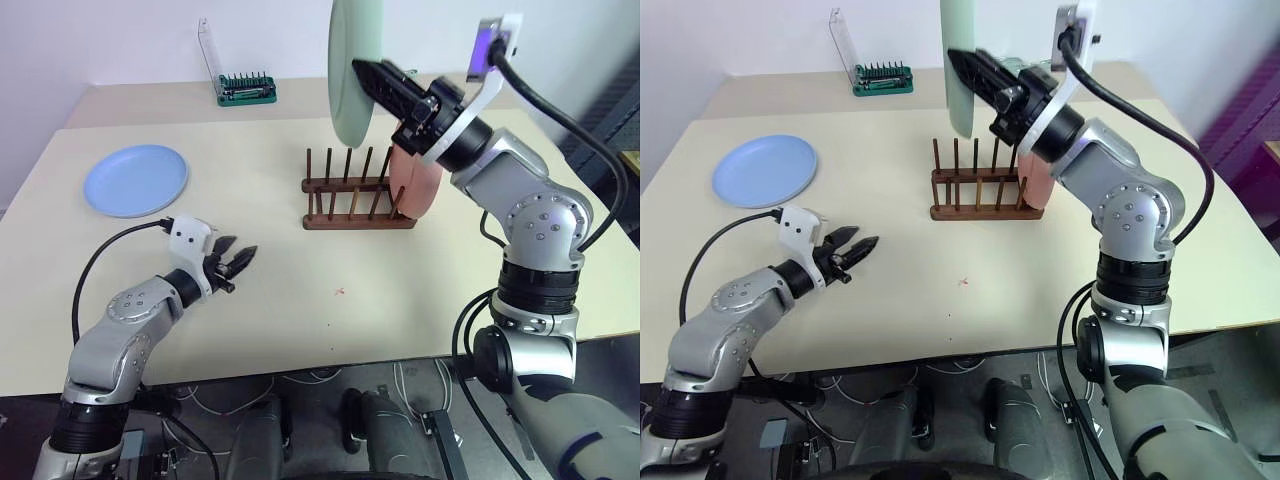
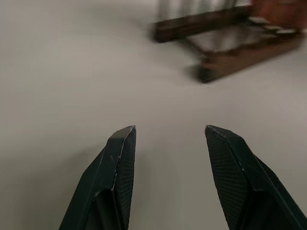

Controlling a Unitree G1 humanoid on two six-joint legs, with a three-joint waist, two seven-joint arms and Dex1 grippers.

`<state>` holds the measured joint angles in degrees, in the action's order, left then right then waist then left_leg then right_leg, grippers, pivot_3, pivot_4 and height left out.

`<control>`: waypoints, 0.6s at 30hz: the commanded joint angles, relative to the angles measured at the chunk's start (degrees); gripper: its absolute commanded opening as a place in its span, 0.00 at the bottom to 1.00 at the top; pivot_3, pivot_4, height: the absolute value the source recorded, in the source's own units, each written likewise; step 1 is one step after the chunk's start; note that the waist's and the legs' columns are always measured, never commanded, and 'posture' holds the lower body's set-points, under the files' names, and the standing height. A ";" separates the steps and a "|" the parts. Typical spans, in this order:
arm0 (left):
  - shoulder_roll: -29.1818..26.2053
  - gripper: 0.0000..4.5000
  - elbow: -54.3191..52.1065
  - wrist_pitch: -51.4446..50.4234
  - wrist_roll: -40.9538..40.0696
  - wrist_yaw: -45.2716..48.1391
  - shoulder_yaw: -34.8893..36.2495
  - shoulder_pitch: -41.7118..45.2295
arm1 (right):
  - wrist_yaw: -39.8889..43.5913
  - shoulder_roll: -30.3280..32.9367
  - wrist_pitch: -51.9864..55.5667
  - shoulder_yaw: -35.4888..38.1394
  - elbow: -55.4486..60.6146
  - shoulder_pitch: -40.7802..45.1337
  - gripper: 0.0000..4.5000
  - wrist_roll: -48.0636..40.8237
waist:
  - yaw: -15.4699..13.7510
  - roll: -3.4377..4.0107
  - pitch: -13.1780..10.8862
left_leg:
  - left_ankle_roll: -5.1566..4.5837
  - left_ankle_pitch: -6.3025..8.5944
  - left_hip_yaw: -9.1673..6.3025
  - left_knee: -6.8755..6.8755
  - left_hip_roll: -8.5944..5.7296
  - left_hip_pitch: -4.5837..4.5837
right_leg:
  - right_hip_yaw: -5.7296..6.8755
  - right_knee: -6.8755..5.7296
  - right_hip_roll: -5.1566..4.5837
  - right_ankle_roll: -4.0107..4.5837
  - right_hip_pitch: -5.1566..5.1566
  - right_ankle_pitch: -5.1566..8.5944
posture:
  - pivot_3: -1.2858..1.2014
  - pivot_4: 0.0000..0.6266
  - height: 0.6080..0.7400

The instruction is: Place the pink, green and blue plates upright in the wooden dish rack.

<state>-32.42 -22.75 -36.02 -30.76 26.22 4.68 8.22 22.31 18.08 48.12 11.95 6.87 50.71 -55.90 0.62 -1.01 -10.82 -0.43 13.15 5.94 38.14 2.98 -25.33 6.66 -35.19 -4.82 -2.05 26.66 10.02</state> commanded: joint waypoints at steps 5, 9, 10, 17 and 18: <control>-1.06 0.51 -8.09 -1.89 -7.22 7.94 0.02 -2.29 | -1.87 1.70 2.40 2.38 -4.89 0.81 0.00 -0.21 | -0.06 0.12 -0.03 | -0.04 -0.01 0.03 0.00 -0.03 -0.01 | -0.01 0.00 0.02 -0.15 0.00 -0.08 | 0.52 0.24 0.92; -1.55 0.51 -8.71 -2.11 -6.84 8.77 -0.58 -2.49 | -1.17 1.80 2.18 2.35 -7.50 1.14 0.00 0.77 | -0.01 0.12 -0.03 | -0.04 -0.01 0.02 0.00 -0.05 -0.01 | -0.01 0.00 0.06 -0.22 -0.01 -0.07 | 0.52 0.24 0.92; -1.56 0.51 -8.79 -2.20 -6.70 8.69 -0.68 -2.49 | -0.99 1.85 1.99 2.26 -7.98 1.24 0.00 1.22 | 0.00 0.13 -0.03 | -0.04 -0.01 0.02 0.00 -0.05 -0.01 | -0.02 0.01 0.07 -0.23 0.00 -0.07 | 0.52 0.24 0.92; -0.82 0.51 -9.20 -2.51 -6.68 7.79 -0.53 -2.72 | -3.12 1.11 3.86 4.75 -11.70 2.63 0.00 -0.12 | 0.00 0.13 -0.04 | -0.04 -0.01 0.01 0.00 -0.04 -0.01 | -0.01 0.01 0.08 -0.25 0.00 -0.06 | 0.52 0.24 0.92; -0.71 0.51 -9.29 -2.50 -6.65 7.68 -0.61 -2.78 | -4.00 0.87 4.25 5.26 -12.20 2.71 0.00 -0.32 | 0.01 0.13 -0.03 | -0.04 -0.01 0.01 0.00 -0.04 -0.01 | -0.02 0.01 0.08 -0.25 0.00 -0.06 | 0.52 0.24 0.92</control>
<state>-33.39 -29.57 -38.78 -36.95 34.17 3.61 5.38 19.27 19.21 52.12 15.31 -5.89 51.21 -54.63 0.63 -0.87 -10.85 -0.47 13.14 5.95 38.14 2.94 -25.34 6.64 -35.18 -4.74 -2.30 26.66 9.96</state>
